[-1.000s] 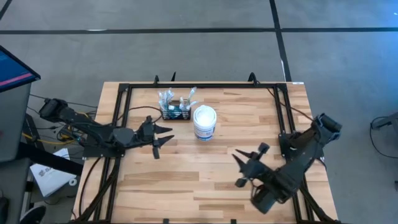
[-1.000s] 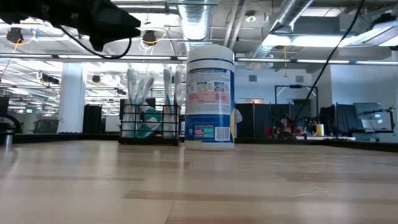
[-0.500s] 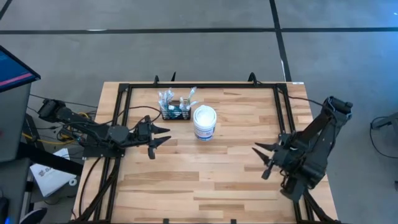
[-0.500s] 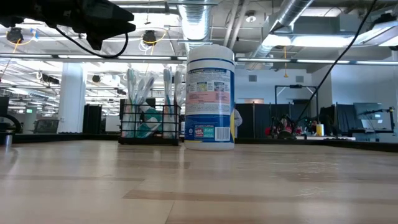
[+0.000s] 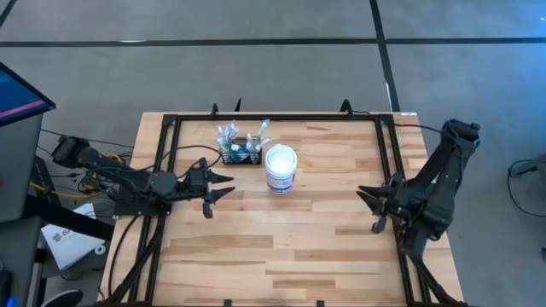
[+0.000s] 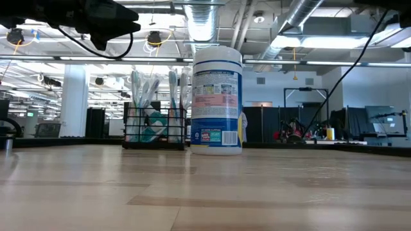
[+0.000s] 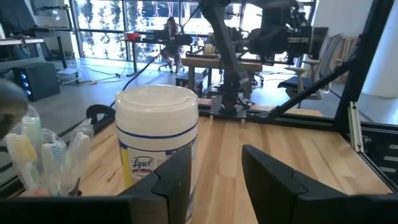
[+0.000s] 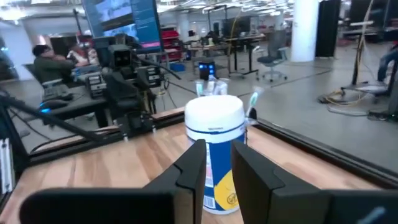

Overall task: Pick & Place toothbrushing station
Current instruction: Return to Home Position

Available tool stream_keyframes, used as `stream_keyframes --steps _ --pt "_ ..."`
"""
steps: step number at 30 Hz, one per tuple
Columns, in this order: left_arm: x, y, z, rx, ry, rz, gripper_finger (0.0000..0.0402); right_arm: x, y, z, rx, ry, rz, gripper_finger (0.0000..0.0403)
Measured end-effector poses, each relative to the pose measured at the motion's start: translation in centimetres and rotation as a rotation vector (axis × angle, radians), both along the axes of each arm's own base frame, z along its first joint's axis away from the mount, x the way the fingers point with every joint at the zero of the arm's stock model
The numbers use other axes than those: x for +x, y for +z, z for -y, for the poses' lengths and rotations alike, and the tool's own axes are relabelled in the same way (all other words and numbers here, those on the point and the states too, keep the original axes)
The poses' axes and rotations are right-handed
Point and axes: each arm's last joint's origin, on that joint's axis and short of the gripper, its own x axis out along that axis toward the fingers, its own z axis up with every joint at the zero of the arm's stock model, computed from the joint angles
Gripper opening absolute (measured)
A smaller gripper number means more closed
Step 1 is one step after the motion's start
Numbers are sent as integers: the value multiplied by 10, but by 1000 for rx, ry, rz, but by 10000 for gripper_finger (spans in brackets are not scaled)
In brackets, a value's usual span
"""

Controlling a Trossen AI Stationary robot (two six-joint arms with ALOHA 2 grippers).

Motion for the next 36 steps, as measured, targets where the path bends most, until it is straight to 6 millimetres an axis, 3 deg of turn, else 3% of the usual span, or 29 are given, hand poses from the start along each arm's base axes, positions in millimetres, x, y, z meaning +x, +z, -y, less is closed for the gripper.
stream_keyframes --steps 7,12,18,22,31,36 --pt "7 -6 -7 0 47 -35 135 17 -8 -21 -35 -38 -16 60" --pt "14 -12 -10 -2 -10 -64 135 28 -14 -53 -57 -10 -27 46" --pt "15 -9 -9 -13 -46 -30 135 46 7 -93 -117 2 -82 19" --pt "15 -6 -8 -8 -89 0 135 66 10 -115 -188 -12 -153 2" --pt "16 -5 -7 34 -194 0 135 104 -4 -117 -166 -11 -347 0" --pt "11 -13 -14 31 -155 -10 135 136 6 -111 -191 164 -458 0"
